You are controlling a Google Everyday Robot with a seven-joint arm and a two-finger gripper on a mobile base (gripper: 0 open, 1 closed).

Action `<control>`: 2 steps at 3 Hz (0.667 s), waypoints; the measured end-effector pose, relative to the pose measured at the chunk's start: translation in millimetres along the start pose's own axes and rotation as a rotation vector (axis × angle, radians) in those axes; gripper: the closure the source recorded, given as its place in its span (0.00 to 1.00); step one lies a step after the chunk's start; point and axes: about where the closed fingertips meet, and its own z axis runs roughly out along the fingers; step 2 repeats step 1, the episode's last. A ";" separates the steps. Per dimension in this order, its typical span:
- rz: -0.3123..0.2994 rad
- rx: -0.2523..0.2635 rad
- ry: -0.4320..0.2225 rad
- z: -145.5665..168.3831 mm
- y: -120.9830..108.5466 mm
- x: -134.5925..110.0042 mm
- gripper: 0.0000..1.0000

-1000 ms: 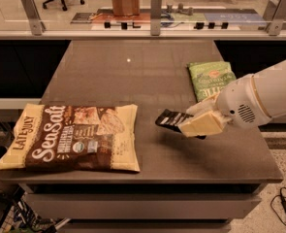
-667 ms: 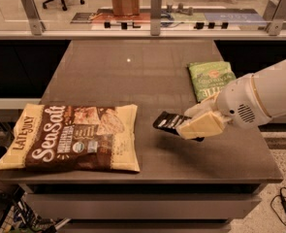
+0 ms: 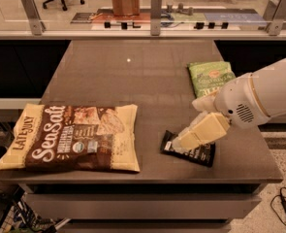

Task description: Move rxbar chocolate near brown chip bag

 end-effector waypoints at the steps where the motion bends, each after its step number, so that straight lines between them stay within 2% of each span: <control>1: 0.000 0.000 0.000 0.0 0.1 0.0 0.00; 2: 0.000 0.000 0.000 0.0 0.1 0.0 0.00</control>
Offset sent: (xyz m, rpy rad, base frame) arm 0.0000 0.0000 0.0000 0.0000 0.0000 0.0000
